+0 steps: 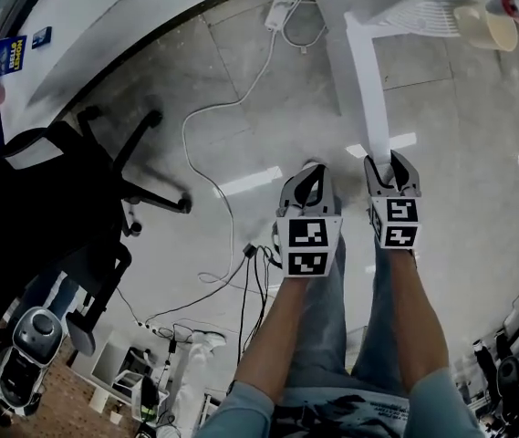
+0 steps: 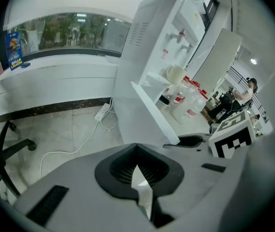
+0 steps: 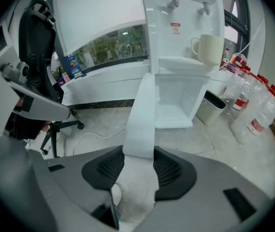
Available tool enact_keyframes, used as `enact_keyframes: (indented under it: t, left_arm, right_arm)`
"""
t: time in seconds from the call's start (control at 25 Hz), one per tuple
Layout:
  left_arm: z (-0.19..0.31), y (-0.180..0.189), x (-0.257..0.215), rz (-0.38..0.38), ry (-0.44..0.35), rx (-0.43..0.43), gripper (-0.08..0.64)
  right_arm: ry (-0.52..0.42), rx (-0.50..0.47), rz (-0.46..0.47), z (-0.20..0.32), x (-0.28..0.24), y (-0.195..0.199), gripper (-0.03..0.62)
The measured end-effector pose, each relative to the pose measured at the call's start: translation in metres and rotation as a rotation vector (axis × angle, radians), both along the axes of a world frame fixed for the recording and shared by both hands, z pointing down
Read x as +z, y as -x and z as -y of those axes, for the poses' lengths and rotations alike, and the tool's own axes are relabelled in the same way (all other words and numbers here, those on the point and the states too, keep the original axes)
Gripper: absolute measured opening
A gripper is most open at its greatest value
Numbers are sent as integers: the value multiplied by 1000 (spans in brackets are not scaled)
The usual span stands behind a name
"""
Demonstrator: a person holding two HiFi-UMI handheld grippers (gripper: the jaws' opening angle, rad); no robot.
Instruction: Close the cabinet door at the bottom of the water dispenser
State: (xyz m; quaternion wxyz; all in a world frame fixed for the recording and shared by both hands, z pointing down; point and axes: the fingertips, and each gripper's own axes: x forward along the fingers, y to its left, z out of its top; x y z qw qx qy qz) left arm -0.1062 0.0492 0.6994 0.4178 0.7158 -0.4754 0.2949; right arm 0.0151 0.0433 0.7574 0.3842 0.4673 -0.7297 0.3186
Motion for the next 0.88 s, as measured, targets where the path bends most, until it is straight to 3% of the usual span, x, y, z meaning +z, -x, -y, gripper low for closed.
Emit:
enact_keyframes:
  t: [0.24, 0.48, 0.72, 0.88]
  left_arm:
    - [-2, -9, 13, 63, 58, 7, 11]
    - [2, -32, 23, 106, 94, -82, 11]
    - [-11, -75, 23, 82, 119, -177, 11]
    - [-14, -110, 26, 78, 141, -185, 11]
  right_arm:
    - [-4, -23, 16, 5, -1, -17, 202]
    - [-29, -110, 33, 21, -4, -40, 201]
    - [-54, -209, 37, 33, -7, -69, 201]
    - [-64, -268, 37, 42, -7, -88, 201]
